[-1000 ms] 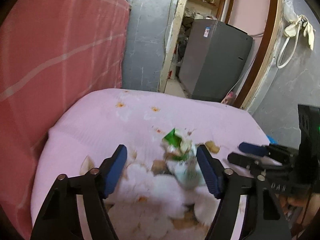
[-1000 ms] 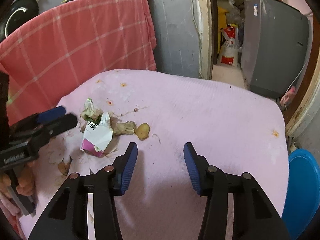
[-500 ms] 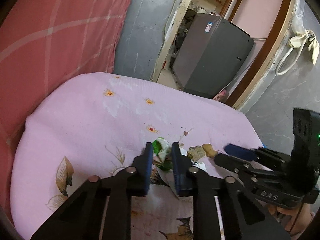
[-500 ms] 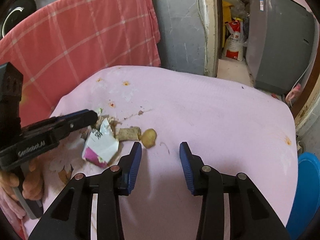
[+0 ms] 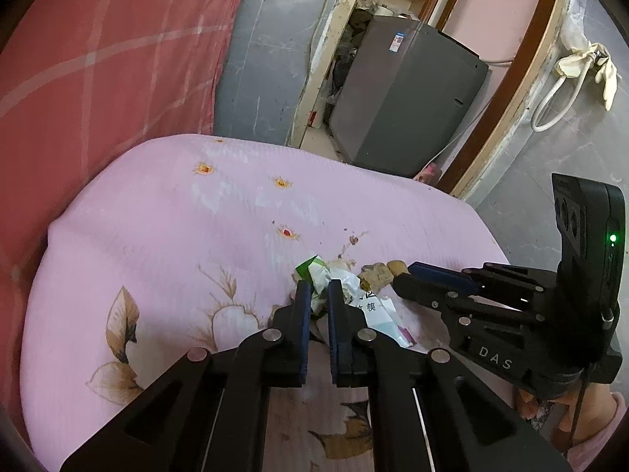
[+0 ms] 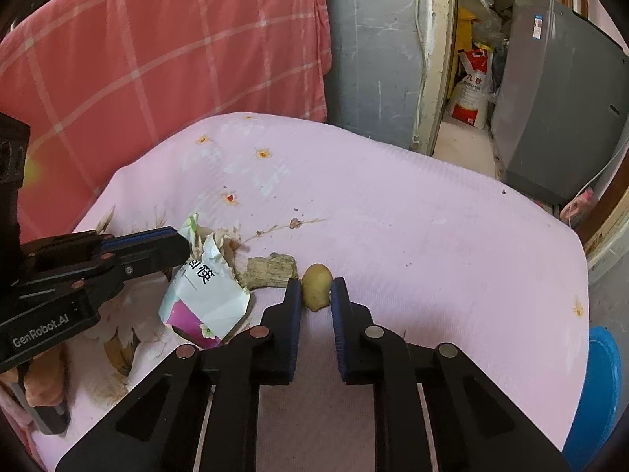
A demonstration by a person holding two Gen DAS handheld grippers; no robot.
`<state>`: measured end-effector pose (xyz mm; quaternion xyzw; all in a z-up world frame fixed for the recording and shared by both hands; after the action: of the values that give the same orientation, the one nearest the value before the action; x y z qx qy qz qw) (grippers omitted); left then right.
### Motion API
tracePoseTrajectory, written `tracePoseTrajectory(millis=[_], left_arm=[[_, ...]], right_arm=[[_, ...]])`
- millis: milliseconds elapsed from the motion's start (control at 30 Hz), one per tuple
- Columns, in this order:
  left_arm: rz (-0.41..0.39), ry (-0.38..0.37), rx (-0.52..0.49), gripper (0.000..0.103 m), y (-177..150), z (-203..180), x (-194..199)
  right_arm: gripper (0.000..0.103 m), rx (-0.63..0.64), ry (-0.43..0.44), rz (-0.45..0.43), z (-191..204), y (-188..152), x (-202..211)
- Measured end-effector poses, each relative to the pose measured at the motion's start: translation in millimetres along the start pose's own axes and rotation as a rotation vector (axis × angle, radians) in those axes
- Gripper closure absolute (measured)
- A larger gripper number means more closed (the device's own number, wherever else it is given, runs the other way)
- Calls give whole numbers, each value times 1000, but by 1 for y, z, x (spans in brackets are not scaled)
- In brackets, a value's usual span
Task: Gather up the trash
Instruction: 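Close the left tool on the green wrapper while the right tool grasps the potato piece, then lift both held items and carry them over the blue bucket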
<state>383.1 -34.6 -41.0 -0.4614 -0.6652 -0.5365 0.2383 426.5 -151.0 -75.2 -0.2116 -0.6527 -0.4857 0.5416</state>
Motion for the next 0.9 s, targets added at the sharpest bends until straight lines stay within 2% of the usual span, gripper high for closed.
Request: tracePoseTrajectory(millis=[167, 267, 333, 500, 900], left_arm=[[-27, -14, 24, 98, -6, 3, 7], [-48, -60, 55, 98, -10, 6, 16], [-70, -54, 61, 98, -13, 5, 24], [-133, -54, 38, 98, -18, -4, 48], [-194, -52, -32, 98, -35, -35, 77]], right_arm=[[91, 9, -6, -57, 4, -6, 13], [91, 15, -21, -96, 8, -10, 22], [91, 13, -22, -133, 9, -15, 31], [91, -9, -7, -206, 7, -27, 49], [91, -1, -12, -381, 15, -65, 107]])
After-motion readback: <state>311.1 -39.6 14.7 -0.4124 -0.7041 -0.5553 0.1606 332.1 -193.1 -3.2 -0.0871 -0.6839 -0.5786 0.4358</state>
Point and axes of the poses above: each gripper's, at about its wrist camera, not at the fingertips, and x roughly against the way its jaws point, z to its left, y to its top, the point moved 5 cm from there along -x, roughly the way its jaws point, and after that the axes turned 13 degrees about z, right-handed, at the moved point
